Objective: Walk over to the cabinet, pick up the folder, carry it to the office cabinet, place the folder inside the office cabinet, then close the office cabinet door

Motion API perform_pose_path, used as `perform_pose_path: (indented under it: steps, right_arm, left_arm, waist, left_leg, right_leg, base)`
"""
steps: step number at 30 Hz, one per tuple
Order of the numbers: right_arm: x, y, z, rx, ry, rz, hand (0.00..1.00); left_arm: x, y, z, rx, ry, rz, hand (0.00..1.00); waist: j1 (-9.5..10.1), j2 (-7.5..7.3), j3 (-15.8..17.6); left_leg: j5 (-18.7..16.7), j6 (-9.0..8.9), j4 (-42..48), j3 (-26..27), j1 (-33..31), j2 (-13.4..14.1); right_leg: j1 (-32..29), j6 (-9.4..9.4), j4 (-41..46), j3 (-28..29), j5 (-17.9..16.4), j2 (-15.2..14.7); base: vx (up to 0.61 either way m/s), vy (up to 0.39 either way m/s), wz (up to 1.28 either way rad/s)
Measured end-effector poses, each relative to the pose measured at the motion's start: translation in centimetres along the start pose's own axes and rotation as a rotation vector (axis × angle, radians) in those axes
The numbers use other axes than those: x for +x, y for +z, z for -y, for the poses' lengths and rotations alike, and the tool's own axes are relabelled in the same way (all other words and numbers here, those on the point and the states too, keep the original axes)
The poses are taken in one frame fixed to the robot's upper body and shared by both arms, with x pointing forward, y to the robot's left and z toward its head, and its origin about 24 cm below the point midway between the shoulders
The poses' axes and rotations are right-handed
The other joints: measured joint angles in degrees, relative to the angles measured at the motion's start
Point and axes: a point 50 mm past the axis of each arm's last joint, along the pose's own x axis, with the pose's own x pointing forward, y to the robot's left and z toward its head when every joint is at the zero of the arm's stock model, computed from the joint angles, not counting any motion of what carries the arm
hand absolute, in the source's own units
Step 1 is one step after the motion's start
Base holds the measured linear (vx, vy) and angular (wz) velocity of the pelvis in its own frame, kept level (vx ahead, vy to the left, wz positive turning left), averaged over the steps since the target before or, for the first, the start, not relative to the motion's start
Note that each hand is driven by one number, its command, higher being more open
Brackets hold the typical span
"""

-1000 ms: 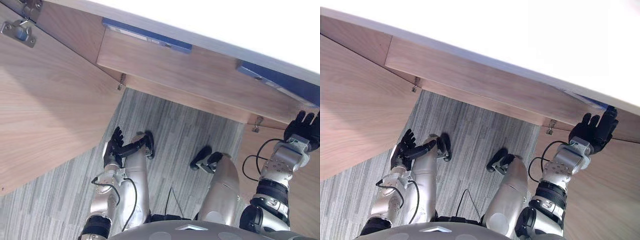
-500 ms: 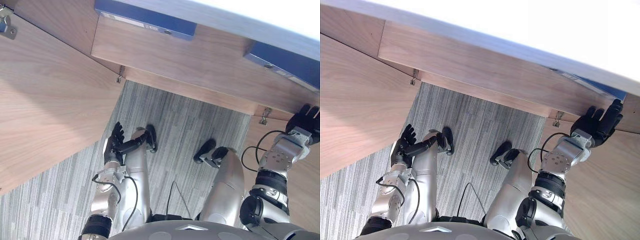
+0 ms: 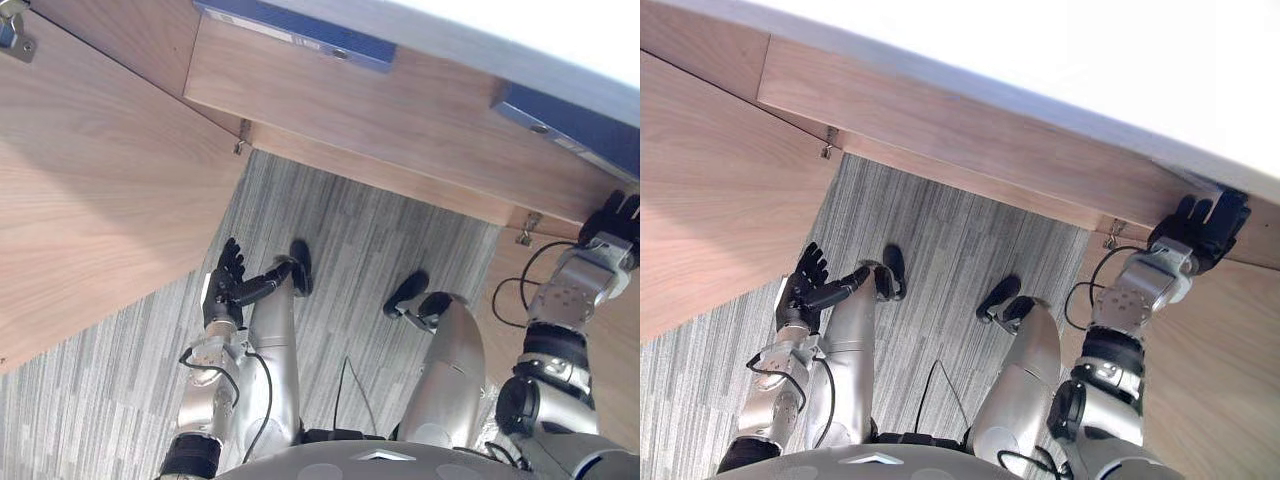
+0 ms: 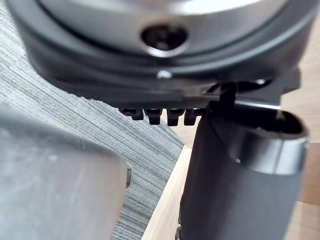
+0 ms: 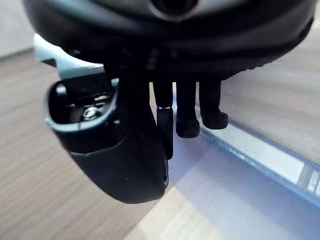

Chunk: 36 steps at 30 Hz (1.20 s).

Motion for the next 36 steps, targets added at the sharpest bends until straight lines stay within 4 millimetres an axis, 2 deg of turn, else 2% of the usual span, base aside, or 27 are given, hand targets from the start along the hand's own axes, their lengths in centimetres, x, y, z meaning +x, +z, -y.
perform_pose_path:
  steps: [1,2,7,11,16,23,25,28,31,32,33,36]
  right_arm:
    - [0.4,-0.1,-1.0,-0.006,0.025,-0.007,0.0]
    - [1.1,-0.2,-3.3,-0.011,0.087,-0.018,0.0]
    - [1.8,-0.7,-3.8,-0.043,0.081,-0.042,0.0]
    - [2.6,-0.3,-4.8,-0.125,0.114,-0.059,0.0]
    - [3.2,-0.4,-5.6,-0.143,0.117,-0.067,0.0]
    - [2.9,-1.0,-6.1,-0.142,0.137,-0.08,0.0]
    - [1.9,-1.5,-6.2,-0.124,0.177,-0.092,0.0]
    - [-1.9,-2.4,-6.4,-0.061,0.308,-0.125,0.0]
    - [-6.5,-3.3,-5.6,0.0,0.383,-0.151,0.0]
    - [-8.0,-3.4,-4.9,0.012,0.386,-0.159,0.0]
    - [-8.6,-3.5,-4.4,0.02,0.376,-0.167,0.0]
    - [-10.9,-3.9,-0.9,-0.02,0.281,-0.213,0.0]
  left_arm:
    - [-0.1,-0.1,-0.1,-0.005,0.005,-0.002,1.0]
    - [-0.3,-0.2,-0.4,-0.016,0.017,-0.007,1.0]
    - [-1.4,-1.4,-1.2,-0.008,0.038,-0.049,1.0]
    - [-1.4,-1.3,-1.1,-0.009,0.021,-0.044,1.0]
    - [-1.4,-1.3,-1.2,-0.008,0.022,-0.043,1.0]
    - [-1.4,-1.3,-1.1,-0.008,0.021,-0.043,1.0]
    - [-1.4,-1.3,-1.1,-0.008,0.021,-0.043,1.0]
    - [-1.3,-1.0,-0.9,-0.014,0.02,-0.03,1.0]
    - [-1.3,-0.7,-0.7,-0.02,0.029,-0.016,1.0]
    - [-1.2,-0.7,-0.6,-0.021,0.028,-0.016,1.0]
    - [-1.3,-0.7,-0.5,-0.021,0.027,-0.017,1.0]
    - [-1.3,-0.8,-0.3,-0.033,0.037,-0.02,1.0]
  waist:
    - [0.03,0.01,0.0]
    - [0.22,0.18,0.1]
    - [0.05,0.19,0.1]
    - [0.06,0.21,0.1]
    - [0.13,0.2,0.1]
    - [0.15,0.2,0.1]
    - [0.03,0.2,0.1]
    - [0.09,0.19,0.1]
    - [0.72,0.17,0.1]
    - [0.72,0.16,0.1]
    - [0.73,0.14,0.1]
    - [0.36,-0.01,0.2]
  left_leg:
    - [0.3,-0.07,-0.4,0.0,-0.1,-0.1]
    - [0.9,-0.29,-0.9,-0.2,-0.5,-0.2]
    - [2.4,-0.55,-1.6,-1.0,-1.1,-0.2]
    - [3.2,-1.15,-2.4,-1.2,-2.5,-0.3]
    - [4.9,-1.16,-3.6,-1.3,-2.9,-0.5]
    - [6.4,-1.71,-4.7,-1.6,-2.9,-0.3]
    - [6.5,-1.87,-4.7,-1.7,-2.9,-0.1]
    - [6.6,-1.7,-4.2,-1.8,-2.9,0.2]
    - [5.3,-1.78,-2.4,-1.9,-2.8,1.0]
    - [4.7,-1.78,-1.7,-1.8,-2.7,1.0]
    - [4.3,-1.76,-1.2,-1.8,-2.7,1.1]
    - [1.8,-1.42,1.3,-1.0,-2.1,2.0]
  right_leg:
    - [-0.3,-0.02,0.0,0.0,0.0,-0.1]
    - [-0.5,-0.22,0.0,-0.3,0.1,-0.2]
    - [-0.7,-0.98,0.1,-1.3,0.3,-0.1]
    - [-2.1,-1.47,0.2,-1.5,0.6,-0.1]
    - [-2.9,-1.76,0.3,-1.6,1.0,-0.2]
    - [-3.3,-2.51,0.3,-2.0,1.4,0.2]
    - [-3.3,-2.69,0.3,-2.0,1.4,0.3]
    - [-3.4,-3.06,0.8,-1.9,1.2,0.5]
    - [-3.2,-3.3,1.5,-1.1,0.8,1.2]
    - [-3.2,-3.1,1.8,-0.7,0.6,1.2]
    - [-3.2,-3.03,2.1,-0.3,0.5,1.2]
    - [-2.9,-2.48,2.8,1.2,0.2,1.5]
  base:
    - [-0.09,-0.041,0.13]
    - [-0.06,-0.063,0.14]
    - [-0.04,-0.032,0.05]
    - [-0.1,-0.005,0.02]
    - [-0.08,-0.016,0.03]
    - [-0.03,-0.016,0.0]
    - [0.0,-0.012,-0.02]
    - [0.06,-0.029,-0.01]
    - [0.06,-0.007,-0.1]
    - [0.05,0.016,-0.09]
    - [0.03,0.033,-0.11]
    - [0.02,0.056,-0.22]
